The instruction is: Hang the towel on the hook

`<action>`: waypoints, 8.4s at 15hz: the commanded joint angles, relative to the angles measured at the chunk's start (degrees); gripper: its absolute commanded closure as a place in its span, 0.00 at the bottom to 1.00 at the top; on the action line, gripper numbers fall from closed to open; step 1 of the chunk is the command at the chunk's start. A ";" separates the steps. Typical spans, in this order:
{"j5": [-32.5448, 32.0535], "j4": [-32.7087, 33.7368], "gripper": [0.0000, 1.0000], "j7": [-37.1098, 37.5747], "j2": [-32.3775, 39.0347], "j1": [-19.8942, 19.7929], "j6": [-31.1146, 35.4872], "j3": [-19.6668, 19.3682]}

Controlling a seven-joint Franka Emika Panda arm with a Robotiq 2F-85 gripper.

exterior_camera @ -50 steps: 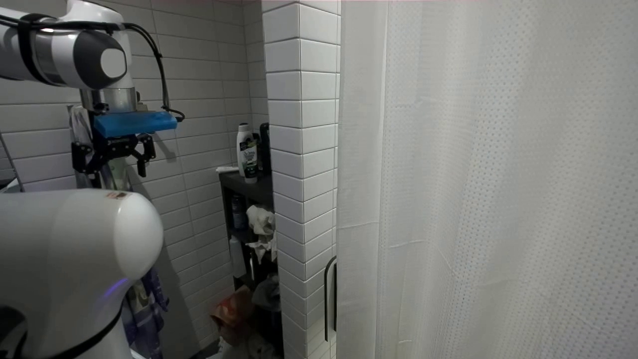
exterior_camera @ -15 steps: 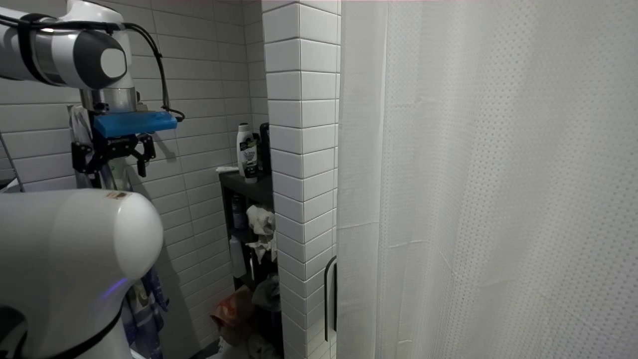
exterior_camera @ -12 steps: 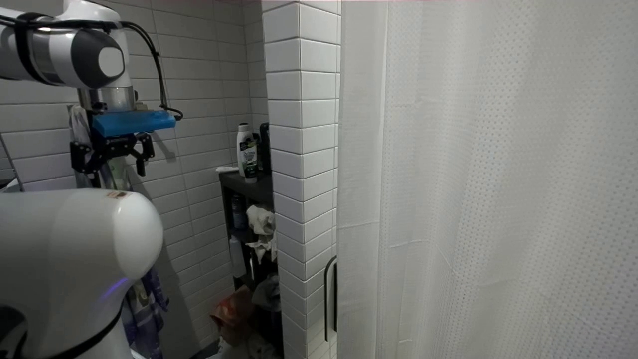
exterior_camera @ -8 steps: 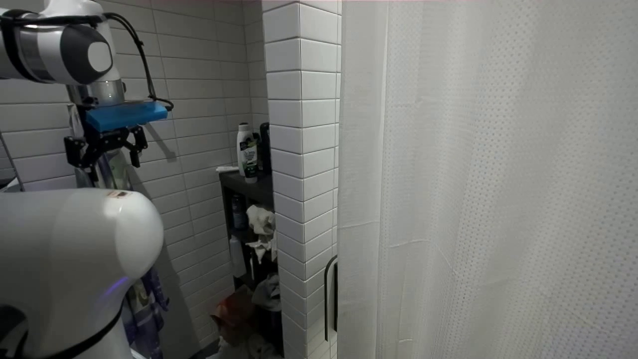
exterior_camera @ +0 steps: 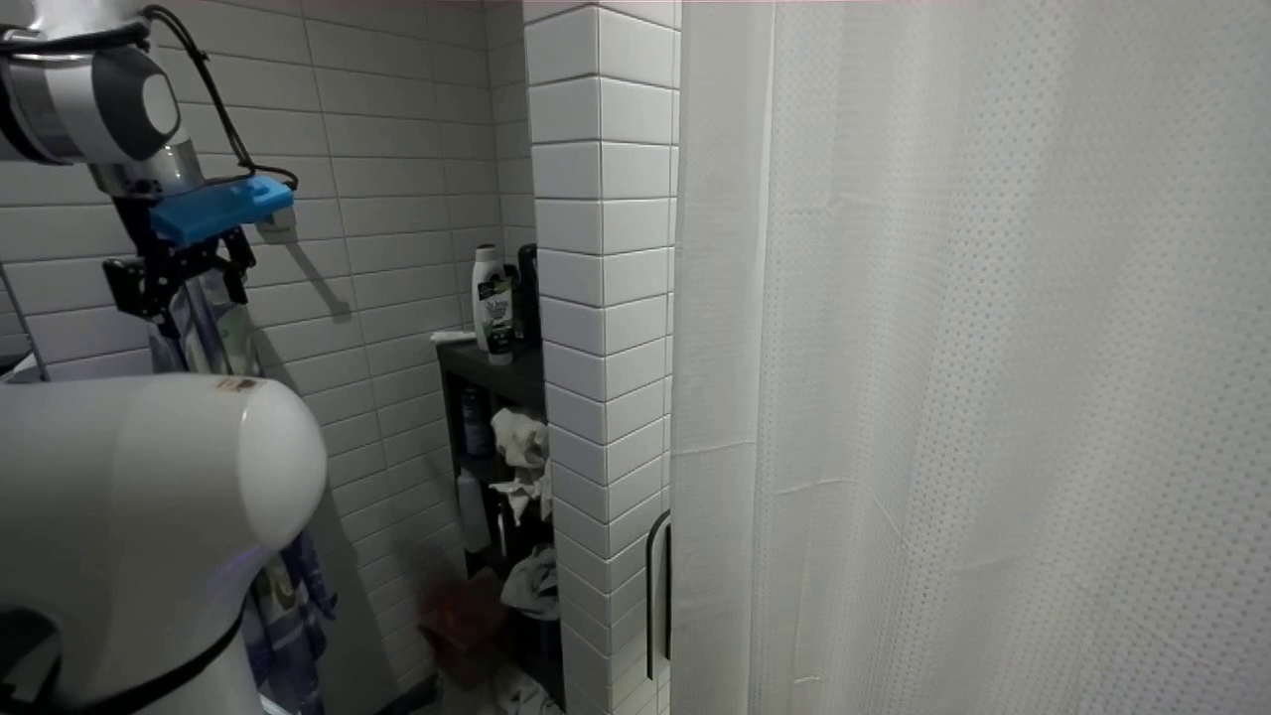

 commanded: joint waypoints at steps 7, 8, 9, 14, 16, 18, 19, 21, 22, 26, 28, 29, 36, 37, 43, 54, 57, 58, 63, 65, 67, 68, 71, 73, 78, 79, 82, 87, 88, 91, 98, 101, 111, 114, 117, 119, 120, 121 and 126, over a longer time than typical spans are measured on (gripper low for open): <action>-8.13 10.54 0.00 3.47 9.30 -0.29 8.75 5.23; -9.43 11.09 0.00 6.23 9.74 -1.10 10.05 6.19; -10.68 11.67 0.00 9.32 10.23 -1.73 11.55 7.06; -17.43 13.51 0.00 23.94 12.67 -5.20 17.31 10.38; -19.13 14.16 0.00 27.60 13.71 -5.87 18.43 10.91; -20.55 14.62 0.00 30.39 14.77 -6.95 19.70 11.48; -21.07 15.02 0.00 31.62 15.41 -7.52 20.25 11.76; -21.15 16.02 0.00 33.19 16.95 -8.08 20.89 12.14; -20.97 16.56 0.00 33.77 17.73 -8.30 21.15 12.33; -19.27 20.07 0.00 34.31 21.51 -7.58 21.33 13.18; -17.97 21.64 0.00 33.72 23.27 -6.87 21.26 13.73; -18.75 22.39 0.00 34.14 23.78 -7.04 21.18 14.19; -36.87 22.03 0.00 43.39 21.73 -11.46 21.30 15.13; -39.20 22.18 0.00 44.96 21.57 -11.83 21.01 15.07; -35.32 22.91 0.00 44.48 23.31 -12.09 22.28 15.28; -33.15 27.07 0.00 45.88 27.38 -12.73 22.17 15.67; -33.73 28.96 0.00 46.49 29.43 -12.07 21.17 16.24; -33.47 29.36 0.00 46.50 30.16 -11.85 21.00 16.25; -33.74 30.44 0.26 46.88 32.31 -11.37 20.85 15.71; -33.90 30.41 0.39 46.89 32.54 -11.28 20.79 15.51; -34.45 30.02 0.56 47.35 32.26 -11.68 20.50 15.83; -34.67 29.67 0.64 47.38 31.78 -11.69 20.19 15.82; -33.22 28.73 0.85 46.18 30.23 -11.22 19.35 15.62; -32.62 28.37 0.97 45.64 28.91 -11.05 18.69 15.91; -31.70 27.45 0.98 44.47 24.98 -10.28 15.73 16.74; -31.88 27.33 0.98 44.55 24.46 -10.09 15.22 16.93; -31.85 27.15 0.98 44.27 22.41 -9.66 13.94 17.48; -32.64 26.82 0.98 43.71 20.47 -9.79 13.03 17.86; -32.87 26.81 0.98 43.67 20.24 -9.92 13.05 17.85; -34.08 27.26 0.98 44.37 19.45 -10.34 13.03 17.95; -38.26 29.56 0.98 44.74 18.18 -10.76 9.59 18.70; -37.40 30.62 0.98 42.54 15.97 -10.53 6.12 19.07; -38.63 34.72 0.98 41.95 10.20 -12.67 0.34 20.72; -38.80 35.95 0.98 42.28 8.33 -13.48 -0.28 21.03; -38.66 37.00 0.98 41.66 7.31 -14.34 -2.03 21.37; -35.38 35.82 0.98 38.72 3.19 -12.79 -4.77 19.17; -34.95 35.67 0.98 38.21 2.42 -12.69 -5.73 18.82; -34.34 35.55 0.98 37.38 1.54 -12.52 -6.88 18.30; -31.55 32.43 0.98 34.64 -4.76 -11.10 -10.85 14.77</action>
